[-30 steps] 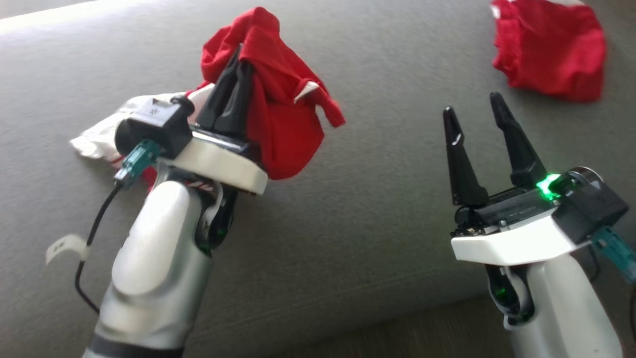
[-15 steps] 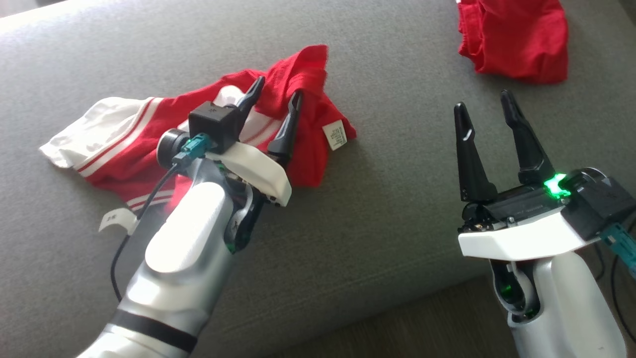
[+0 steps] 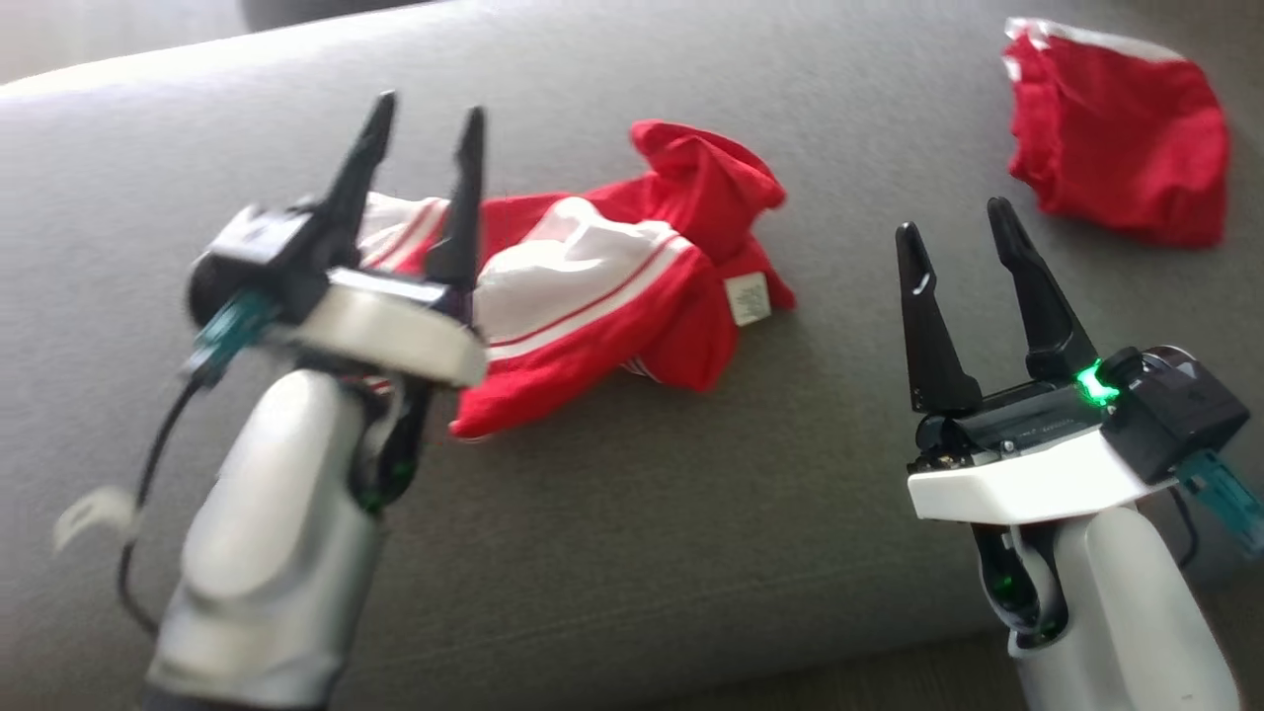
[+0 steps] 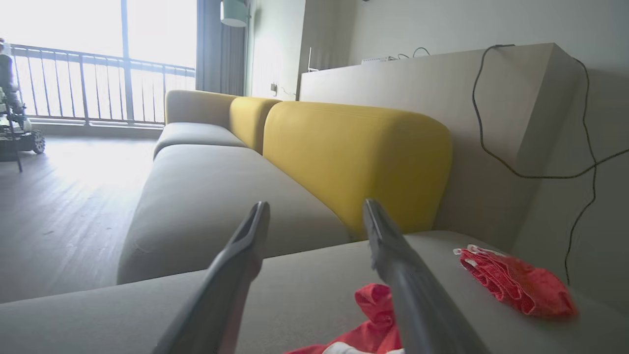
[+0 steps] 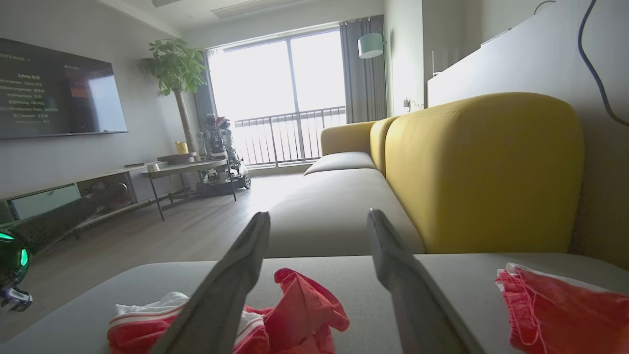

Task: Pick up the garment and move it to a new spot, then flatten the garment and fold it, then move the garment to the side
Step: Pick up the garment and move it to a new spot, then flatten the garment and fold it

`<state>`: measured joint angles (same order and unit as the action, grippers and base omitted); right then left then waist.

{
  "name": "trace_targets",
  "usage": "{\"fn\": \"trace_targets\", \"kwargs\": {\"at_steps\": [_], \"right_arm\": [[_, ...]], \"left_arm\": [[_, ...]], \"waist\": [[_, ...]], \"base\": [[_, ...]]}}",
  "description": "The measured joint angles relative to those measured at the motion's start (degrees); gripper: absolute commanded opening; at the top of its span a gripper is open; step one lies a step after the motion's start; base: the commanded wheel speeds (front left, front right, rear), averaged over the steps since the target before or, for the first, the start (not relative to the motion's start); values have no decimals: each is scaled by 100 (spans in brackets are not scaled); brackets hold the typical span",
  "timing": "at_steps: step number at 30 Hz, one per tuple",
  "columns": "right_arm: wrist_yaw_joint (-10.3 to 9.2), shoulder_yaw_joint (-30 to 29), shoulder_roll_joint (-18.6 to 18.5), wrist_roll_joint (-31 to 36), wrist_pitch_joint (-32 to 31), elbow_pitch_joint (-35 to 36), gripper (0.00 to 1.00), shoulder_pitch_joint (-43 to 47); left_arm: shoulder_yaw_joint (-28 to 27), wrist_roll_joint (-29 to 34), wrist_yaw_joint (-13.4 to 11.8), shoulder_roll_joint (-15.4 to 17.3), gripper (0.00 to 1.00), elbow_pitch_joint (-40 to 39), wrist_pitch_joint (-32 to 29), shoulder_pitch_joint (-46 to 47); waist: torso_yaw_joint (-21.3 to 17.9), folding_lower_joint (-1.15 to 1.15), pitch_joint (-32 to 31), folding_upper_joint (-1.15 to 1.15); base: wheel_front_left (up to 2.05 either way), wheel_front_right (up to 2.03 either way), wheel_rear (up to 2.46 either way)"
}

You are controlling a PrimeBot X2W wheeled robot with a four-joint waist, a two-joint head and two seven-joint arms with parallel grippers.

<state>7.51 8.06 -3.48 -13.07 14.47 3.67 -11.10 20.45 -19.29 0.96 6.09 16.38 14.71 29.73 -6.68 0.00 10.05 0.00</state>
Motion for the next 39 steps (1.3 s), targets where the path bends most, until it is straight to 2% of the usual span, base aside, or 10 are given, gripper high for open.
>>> {"fn": "trace_targets", "kwargs": {"at_steps": [5, 11, 17, 20, 28, 39], "right_arm": [[0, -43, -1, 87, 0, -43, 100, 29], [0, -23, 0, 218, 0, -226, 100, 209], [0, -254, 2, 350, 0, -425, 100, 308], [0, -244, 7, 389, 0, -461, 100, 433], [0, -179, 11, 241, 0, -571, 100, 483], [0, -188, 12, 240, 0, -658, 100, 482]], "left_arm": [[-383, 115, -4, 120, 100, -590, 0, -600], [-896, 199, -132, 97, 100, -1124, 0, -1619], [-1125, 310, -85, -145, 100, -1434, 0, -2334], [-1234, 328, 64, -253, 100, -1589, 0, -2522], [-1361, 526, 218, -311, 100, -1660, 0, -2836], [-1157, 483, 198, -330, 100, -1658, 0, -2836]], "waist": [[281, 0, -139, 0], [684, 0, -307, 0], [1062, 0, -411, 0], [1218, 0, -420, 0], [1383, 0, -380, 0], [1350, 0, -424, 0]], "base": [[0, 0, 0], [0, 0, 0], [0, 0, 0], [0, 0, 0], [0, 0, 0], [0, 0, 0]]}}
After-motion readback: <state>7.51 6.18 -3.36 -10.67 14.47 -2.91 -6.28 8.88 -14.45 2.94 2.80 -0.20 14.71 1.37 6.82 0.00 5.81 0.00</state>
